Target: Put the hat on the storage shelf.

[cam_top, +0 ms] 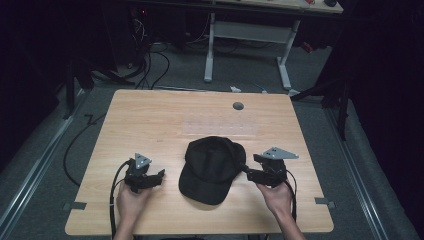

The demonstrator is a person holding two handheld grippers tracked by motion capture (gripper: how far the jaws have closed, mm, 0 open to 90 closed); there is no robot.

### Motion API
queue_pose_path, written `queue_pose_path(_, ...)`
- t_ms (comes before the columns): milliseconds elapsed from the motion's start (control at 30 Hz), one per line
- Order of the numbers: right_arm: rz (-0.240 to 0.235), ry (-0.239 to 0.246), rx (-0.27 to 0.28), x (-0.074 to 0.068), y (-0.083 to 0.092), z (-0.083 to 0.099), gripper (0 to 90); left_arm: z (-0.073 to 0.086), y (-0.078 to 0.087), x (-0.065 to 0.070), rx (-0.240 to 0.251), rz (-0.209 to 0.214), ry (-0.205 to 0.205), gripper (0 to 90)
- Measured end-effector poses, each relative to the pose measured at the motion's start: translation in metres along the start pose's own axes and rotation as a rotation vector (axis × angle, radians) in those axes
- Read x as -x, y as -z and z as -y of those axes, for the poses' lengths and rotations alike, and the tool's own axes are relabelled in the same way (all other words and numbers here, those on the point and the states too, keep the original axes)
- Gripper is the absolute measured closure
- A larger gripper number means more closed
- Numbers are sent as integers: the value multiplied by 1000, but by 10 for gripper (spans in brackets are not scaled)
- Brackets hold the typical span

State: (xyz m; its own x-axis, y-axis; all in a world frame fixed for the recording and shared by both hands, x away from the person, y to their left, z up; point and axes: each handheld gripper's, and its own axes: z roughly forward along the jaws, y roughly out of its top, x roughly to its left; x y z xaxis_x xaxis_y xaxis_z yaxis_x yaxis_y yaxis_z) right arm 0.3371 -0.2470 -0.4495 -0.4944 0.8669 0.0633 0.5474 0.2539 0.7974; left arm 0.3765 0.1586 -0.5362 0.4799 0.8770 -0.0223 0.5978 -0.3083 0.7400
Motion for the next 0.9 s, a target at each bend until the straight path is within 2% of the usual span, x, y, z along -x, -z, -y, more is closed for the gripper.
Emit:
queue_pose_path(300, 3, 33, 9, -6, -12, -17, 370, 0, 0, 0, 0, 0, 0, 268)
queue_pose_path(467, -1, 43, -17, -8, -27, -23, 378, 0, 0, 0, 0, 0, 0, 268)
queue_pose_path(667, -13, 26, -28, -8, -41, -26, 415, 0, 0, 0, 0, 0, 0, 267)
queue_pose_path(900, -20, 9, -32, -7, -49, -26, 428, 0, 0, 0, 0, 0, 0, 267)
